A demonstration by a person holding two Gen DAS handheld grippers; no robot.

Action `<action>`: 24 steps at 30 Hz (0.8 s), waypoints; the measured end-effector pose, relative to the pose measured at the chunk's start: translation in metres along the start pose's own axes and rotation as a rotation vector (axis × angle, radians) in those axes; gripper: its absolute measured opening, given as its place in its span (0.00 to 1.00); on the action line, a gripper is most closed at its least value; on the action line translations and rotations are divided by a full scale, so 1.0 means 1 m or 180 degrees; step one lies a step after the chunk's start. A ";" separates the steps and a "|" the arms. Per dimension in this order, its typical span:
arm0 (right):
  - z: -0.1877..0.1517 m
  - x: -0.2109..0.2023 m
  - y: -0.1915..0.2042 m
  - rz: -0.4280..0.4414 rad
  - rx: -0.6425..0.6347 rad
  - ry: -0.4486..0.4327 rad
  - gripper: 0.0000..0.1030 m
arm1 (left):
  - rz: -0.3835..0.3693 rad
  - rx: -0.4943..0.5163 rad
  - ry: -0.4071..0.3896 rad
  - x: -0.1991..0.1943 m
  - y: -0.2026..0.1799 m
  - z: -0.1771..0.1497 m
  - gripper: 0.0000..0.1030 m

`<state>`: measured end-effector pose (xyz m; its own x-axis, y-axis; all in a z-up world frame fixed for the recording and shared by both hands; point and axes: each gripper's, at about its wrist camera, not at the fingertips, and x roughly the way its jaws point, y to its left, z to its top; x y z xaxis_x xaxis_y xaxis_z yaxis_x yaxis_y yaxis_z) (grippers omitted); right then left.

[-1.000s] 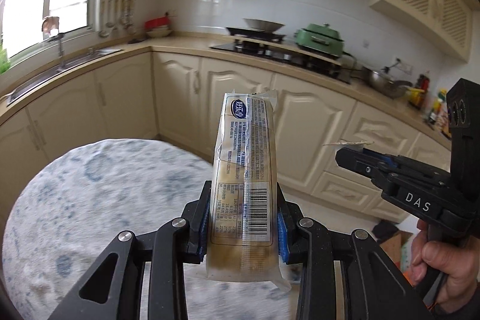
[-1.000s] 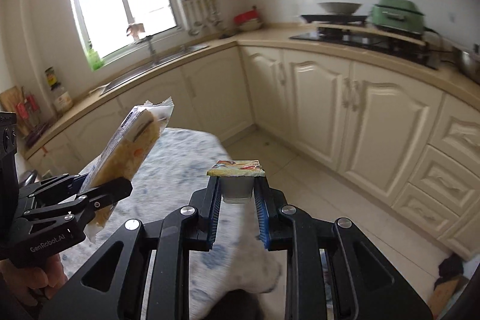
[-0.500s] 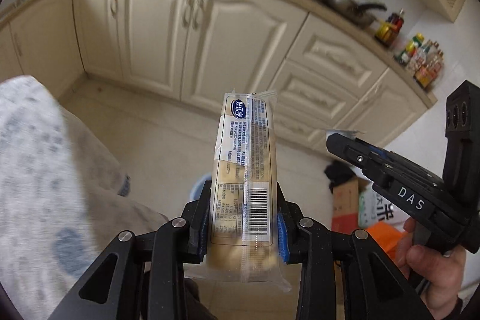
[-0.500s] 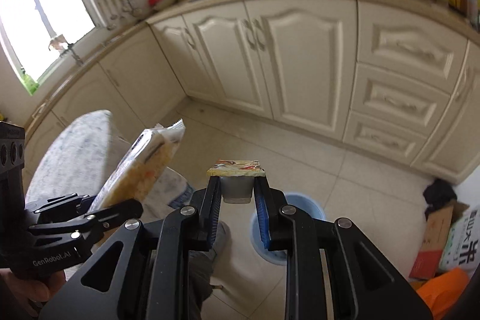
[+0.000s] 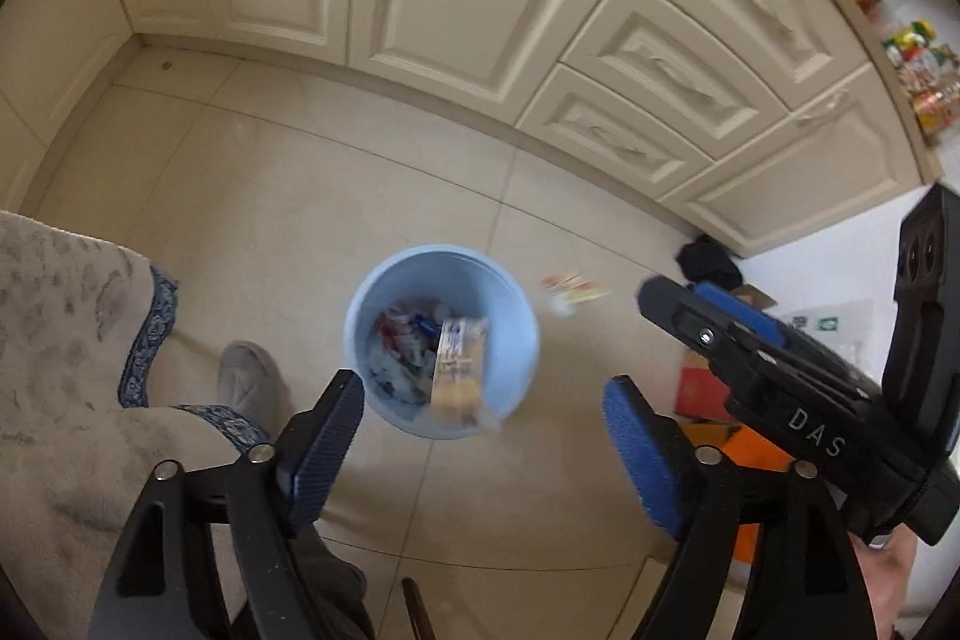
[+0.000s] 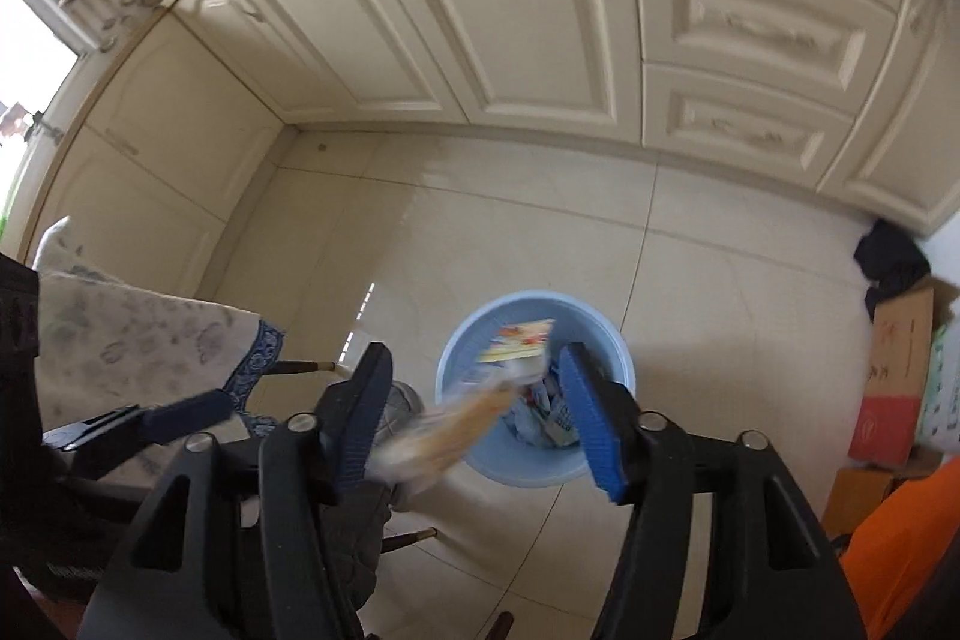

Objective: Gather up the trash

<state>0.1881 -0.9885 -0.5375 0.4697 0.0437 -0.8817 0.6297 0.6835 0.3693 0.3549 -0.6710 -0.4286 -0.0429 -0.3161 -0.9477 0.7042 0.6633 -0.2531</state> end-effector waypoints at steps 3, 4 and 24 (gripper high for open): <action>-0.005 0.004 -0.010 -0.0026 0.0099 0.0022 0.77 | 0.0135 -0.0037 -0.0100 -0.007 0.003 -0.001 0.90; -0.007 0.004 -0.013 -0.0051 0.0144 0.0003 0.91 | 0.0197 -0.0024 -0.0149 -0.011 0.001 -0.005 0.91; -0.031 -0.125 0.080 0.0047 -0.0088 -0.0637 1.00 | 0.0701 0.0240 -0.1748 -0.232 -0.049 -0.209 0.99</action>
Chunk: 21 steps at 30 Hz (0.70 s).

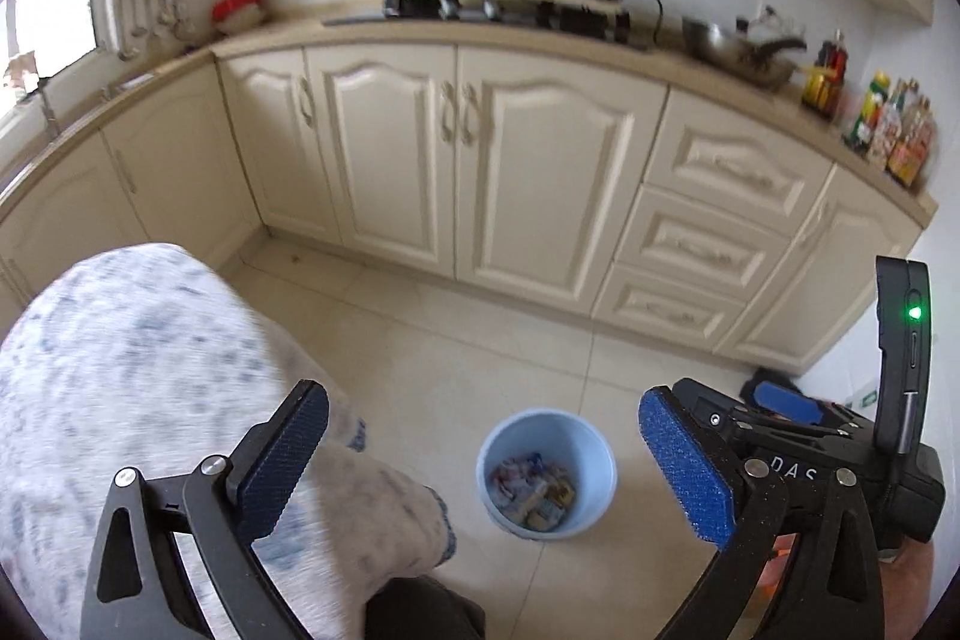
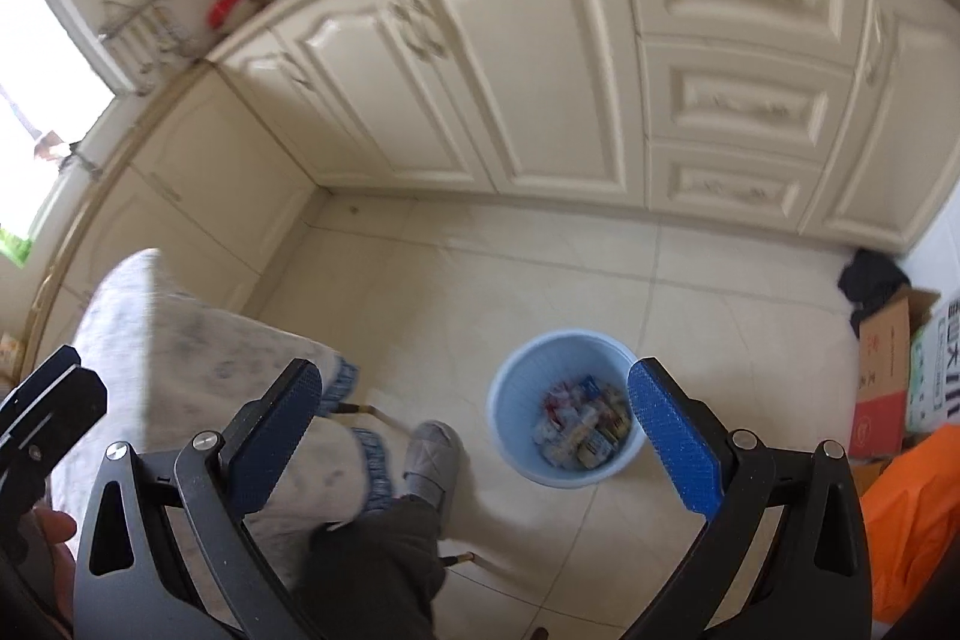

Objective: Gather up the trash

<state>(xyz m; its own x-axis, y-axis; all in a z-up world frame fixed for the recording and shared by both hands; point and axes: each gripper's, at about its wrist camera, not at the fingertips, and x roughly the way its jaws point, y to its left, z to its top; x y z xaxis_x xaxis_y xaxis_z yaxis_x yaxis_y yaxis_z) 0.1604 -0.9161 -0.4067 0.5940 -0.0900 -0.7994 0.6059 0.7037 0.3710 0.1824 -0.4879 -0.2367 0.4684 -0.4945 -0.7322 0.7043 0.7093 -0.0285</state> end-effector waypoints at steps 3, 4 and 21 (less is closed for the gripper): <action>-0.001 -0.027 0.035 0.0085 -0.0134 -0.0149 1.00 | 0.0103 -0.0121 -0.0220 -0.067 0.029 -0.021 0.99; -0.001 -0.036 0.047 0.0123 -0.0175 -0.0201 1.00 | 0.0147 -0.0165 -0.0296 -0.092 0.038 -0.028 0.99; -0.054 -0.167 0.280 0.0743 -0.1254 -0.0874 1.00 | 0.1328 -0.0819 -0.1173 -0.371 0.138 -0.179 0.99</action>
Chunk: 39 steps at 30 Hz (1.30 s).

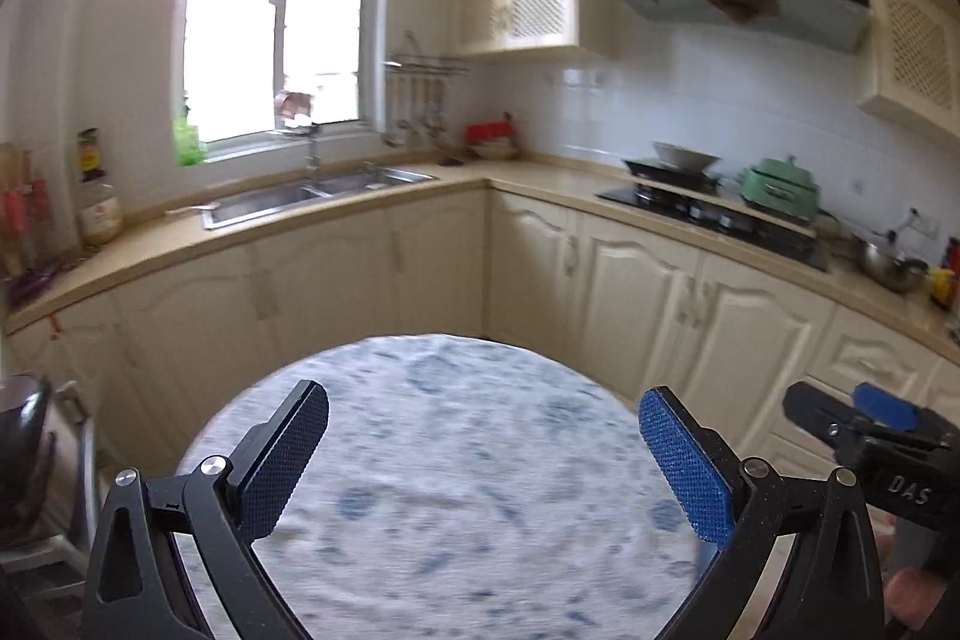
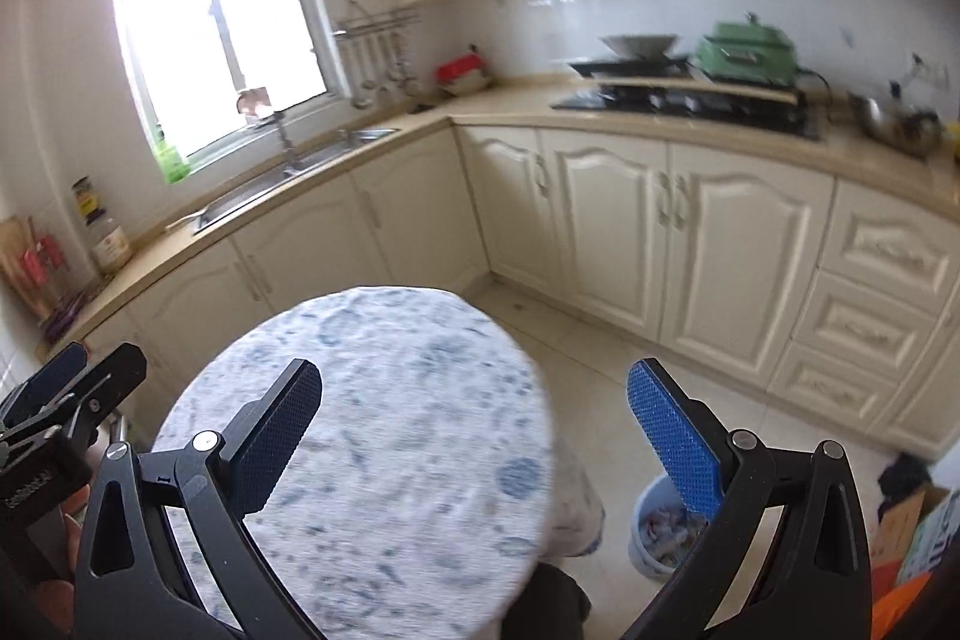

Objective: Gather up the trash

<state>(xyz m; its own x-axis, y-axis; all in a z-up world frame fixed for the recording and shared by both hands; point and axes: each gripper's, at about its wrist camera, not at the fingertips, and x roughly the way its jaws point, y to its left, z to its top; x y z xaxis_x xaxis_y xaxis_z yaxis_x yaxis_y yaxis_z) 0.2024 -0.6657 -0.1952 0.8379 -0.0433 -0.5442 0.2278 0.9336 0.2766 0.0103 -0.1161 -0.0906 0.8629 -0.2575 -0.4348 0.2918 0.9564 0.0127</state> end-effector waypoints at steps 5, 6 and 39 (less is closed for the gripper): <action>0.004 -0.014 0.073 0.0138 -0.0338 -0.0184 1.00 | 0.0358 -0.0120 -0.0077 -0.047 0.030 -0.011 0.99; 0.004 -0.017 0.086 0.0161 -0.0385 -0.0221 1.00 | 0.0414 -0.0162 -0.0097 -0.061 0.039 -0.014 0.99; -0.013 -0.039 0.180 0.0401 -0.0815 -0.0358 1.00 | 0.0633 -0.0376 -0.0382 -0.120 0.068 -0.013 0.99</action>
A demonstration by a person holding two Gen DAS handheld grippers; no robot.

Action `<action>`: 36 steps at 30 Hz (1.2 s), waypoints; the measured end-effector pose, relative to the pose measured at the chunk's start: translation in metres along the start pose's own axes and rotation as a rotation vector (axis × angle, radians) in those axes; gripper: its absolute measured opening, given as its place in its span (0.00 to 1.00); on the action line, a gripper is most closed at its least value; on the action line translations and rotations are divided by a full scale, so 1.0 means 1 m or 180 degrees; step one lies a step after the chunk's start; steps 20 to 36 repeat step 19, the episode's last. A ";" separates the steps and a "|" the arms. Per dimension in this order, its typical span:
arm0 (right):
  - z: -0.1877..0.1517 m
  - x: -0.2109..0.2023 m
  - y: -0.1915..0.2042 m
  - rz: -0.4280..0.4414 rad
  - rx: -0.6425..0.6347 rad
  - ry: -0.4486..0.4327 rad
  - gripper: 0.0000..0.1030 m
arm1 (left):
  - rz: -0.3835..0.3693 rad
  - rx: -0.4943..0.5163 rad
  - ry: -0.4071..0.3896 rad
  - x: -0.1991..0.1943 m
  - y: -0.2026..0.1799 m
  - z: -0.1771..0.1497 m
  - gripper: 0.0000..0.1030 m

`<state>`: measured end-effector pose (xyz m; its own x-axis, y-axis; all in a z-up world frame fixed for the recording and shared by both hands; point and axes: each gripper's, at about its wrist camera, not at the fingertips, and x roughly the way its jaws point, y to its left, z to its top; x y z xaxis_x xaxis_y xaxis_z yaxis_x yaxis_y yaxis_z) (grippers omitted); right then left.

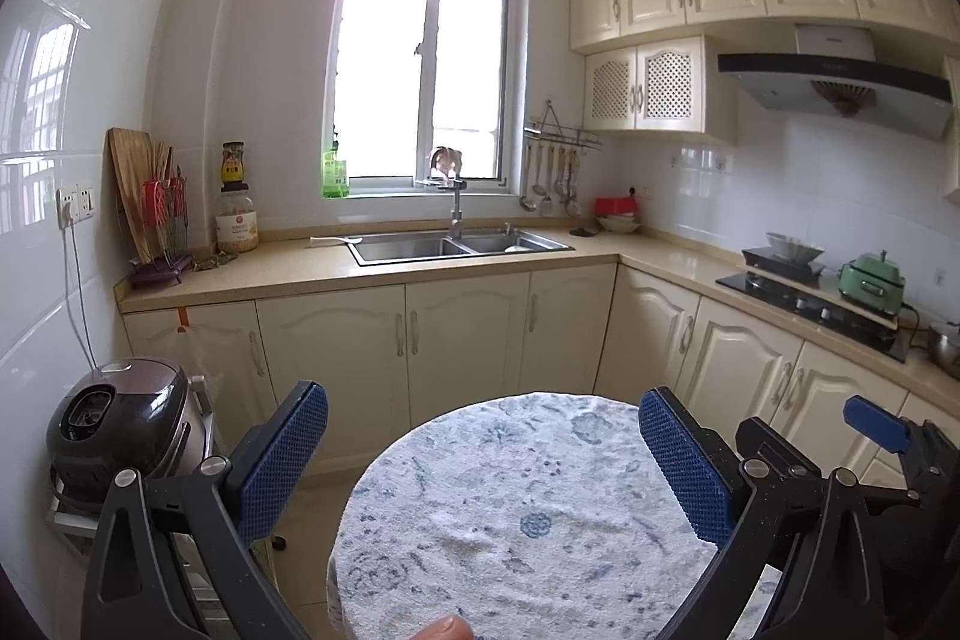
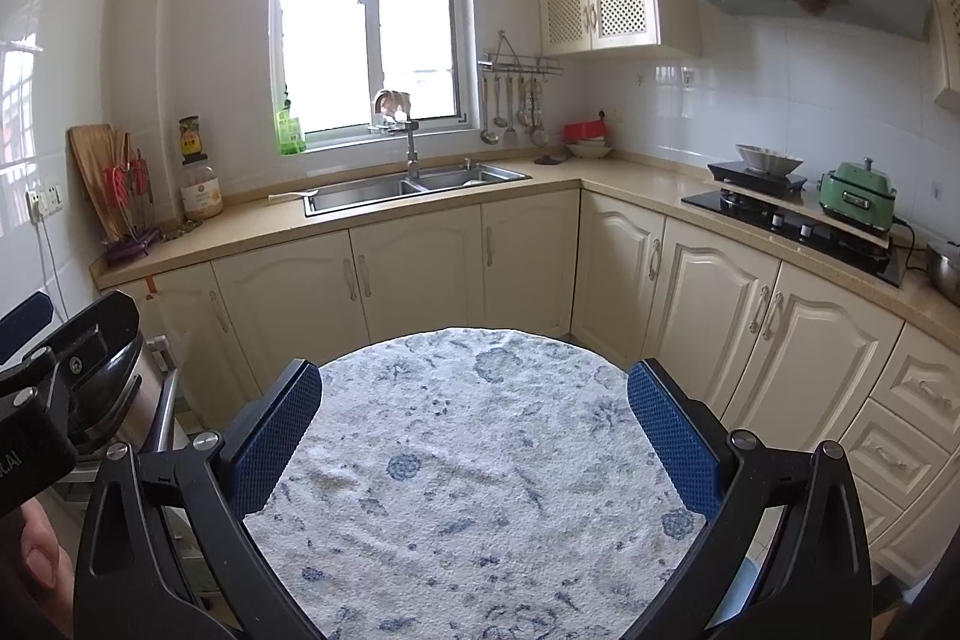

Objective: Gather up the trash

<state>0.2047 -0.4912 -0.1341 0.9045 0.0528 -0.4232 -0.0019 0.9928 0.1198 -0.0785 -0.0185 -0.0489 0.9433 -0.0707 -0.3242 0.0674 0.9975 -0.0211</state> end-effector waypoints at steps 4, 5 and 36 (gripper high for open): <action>0.002 -0.001 -0.001 -0.0009 0.0011 -0.0007 1.00 | -0.0006 0.0017 -0.0034 0.003 -0.001 0.002 0.99; 0.002 -0.002 -0.001 -0.0007 0.0011 -0.0009 1.00 | -0.0005 0.0016 -0.0042 0.004 0.000 0.001 0.99; 0.003 -0.002 0.004 -0.0003 -0.0010 -0.0001 1.00 | -0.0075 -0.0072 -0.0094 0.011 -0.003 -0.015 0.99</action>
